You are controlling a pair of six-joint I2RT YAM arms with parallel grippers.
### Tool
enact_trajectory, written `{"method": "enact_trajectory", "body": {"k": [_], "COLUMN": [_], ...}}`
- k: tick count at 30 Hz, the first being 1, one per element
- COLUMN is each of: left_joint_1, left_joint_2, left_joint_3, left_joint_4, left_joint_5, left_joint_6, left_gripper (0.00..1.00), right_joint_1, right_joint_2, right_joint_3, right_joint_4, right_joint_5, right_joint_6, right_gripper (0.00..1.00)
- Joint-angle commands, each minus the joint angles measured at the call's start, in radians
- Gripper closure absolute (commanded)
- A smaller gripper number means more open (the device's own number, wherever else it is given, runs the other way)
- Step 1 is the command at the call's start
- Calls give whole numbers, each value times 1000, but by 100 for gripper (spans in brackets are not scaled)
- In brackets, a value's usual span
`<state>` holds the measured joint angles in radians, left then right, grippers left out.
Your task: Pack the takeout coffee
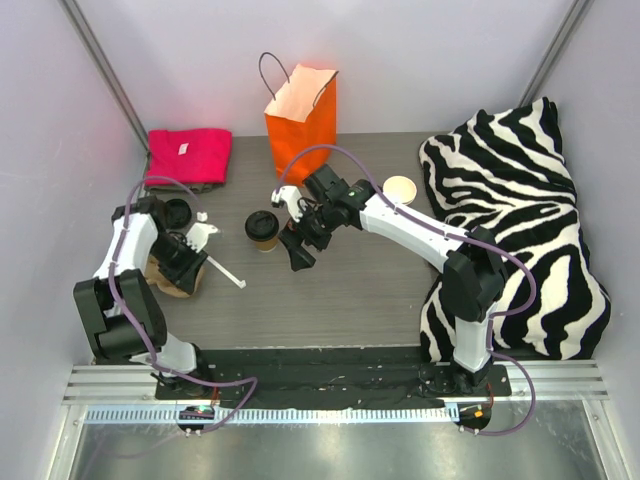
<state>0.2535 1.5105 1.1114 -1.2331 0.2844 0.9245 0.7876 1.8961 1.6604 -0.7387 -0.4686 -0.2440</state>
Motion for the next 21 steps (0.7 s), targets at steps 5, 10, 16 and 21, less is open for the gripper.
{"method": "enact_trajectory", "body": {"k": [5, 10, 16, 21], "left_joint_1": [-43, -53, -54, -54], "left_joint_2": [17, 36, 48, 53], "left_joint_3": [-28, -41, -48, -47], "left_joint_4": [102, 127, 138, 136], "left_joint_5": [-39, -60, -59, -53], "left_joint_6": [-16, -18, -29, -38], "left_gripper": [59, 61, 72, 76], "right_joint_1": [-8, -13, -16, -17], "right_joint_2": [-32, -28, -22, -19], "right_joint_3": [21, 33, 42, 44], "right_joint_4": [-5, -14, -24, -25], "right_joint_5": [-18, -18, -22, -19], "right_joint_6": [11, 6, 6, 2], "right_gripper": [6, 6, 6, 6]}}
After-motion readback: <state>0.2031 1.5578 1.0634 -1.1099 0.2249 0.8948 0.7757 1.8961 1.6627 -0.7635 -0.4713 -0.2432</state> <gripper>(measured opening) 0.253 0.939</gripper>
